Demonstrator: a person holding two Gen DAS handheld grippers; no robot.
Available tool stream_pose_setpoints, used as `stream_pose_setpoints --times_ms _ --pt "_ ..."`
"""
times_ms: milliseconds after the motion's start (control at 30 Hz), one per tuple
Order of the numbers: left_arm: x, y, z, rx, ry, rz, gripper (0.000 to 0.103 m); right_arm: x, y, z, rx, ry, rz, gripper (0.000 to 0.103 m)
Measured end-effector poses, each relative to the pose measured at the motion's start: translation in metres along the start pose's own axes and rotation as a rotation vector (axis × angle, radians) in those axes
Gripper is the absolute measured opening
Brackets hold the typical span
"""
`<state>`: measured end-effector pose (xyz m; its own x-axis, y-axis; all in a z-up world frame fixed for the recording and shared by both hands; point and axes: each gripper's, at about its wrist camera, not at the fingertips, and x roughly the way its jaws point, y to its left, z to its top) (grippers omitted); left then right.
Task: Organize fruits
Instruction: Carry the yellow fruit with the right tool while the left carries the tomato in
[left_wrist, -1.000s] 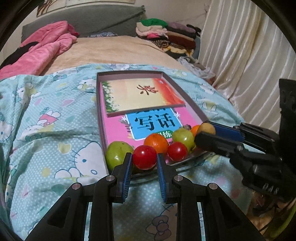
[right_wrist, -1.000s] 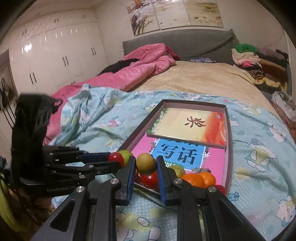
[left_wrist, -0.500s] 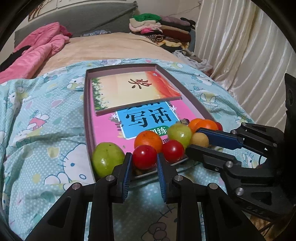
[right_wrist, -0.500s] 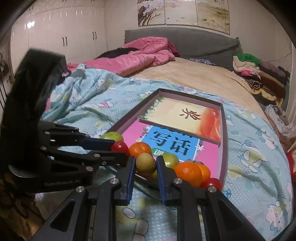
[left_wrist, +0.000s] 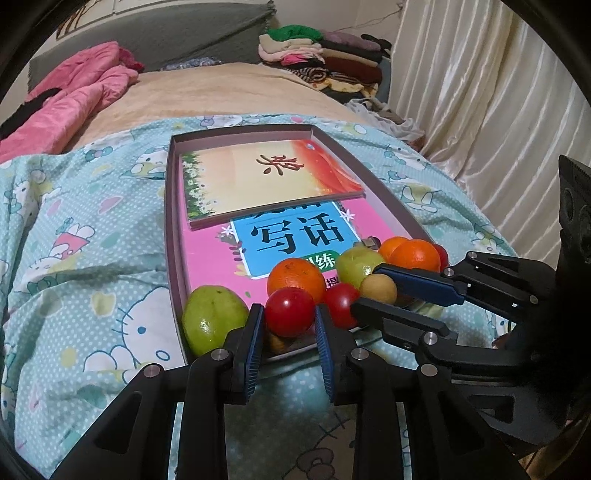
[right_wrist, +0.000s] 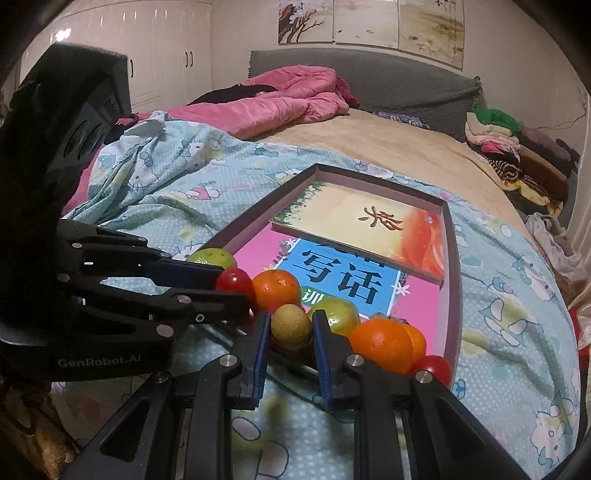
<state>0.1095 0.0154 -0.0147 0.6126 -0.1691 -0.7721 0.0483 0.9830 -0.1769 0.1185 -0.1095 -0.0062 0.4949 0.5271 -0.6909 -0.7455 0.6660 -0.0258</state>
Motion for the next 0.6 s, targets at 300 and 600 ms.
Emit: stream_pose_setpoints --times_ms 300,600 --pt "0.0009 0.0005 -0.0006 -0.010 0.002 -0.005 0.029 -0.0005 0.0008 -0.0009 -0.006 -0.014 -0.003 0.023" --pt "0.0010 0.0017 -0.0005 -0.013 0.003 -0.008 0.029 -0.0017 0.0020 -0.0007 -0.014 -0.015 -0.019 0.028"
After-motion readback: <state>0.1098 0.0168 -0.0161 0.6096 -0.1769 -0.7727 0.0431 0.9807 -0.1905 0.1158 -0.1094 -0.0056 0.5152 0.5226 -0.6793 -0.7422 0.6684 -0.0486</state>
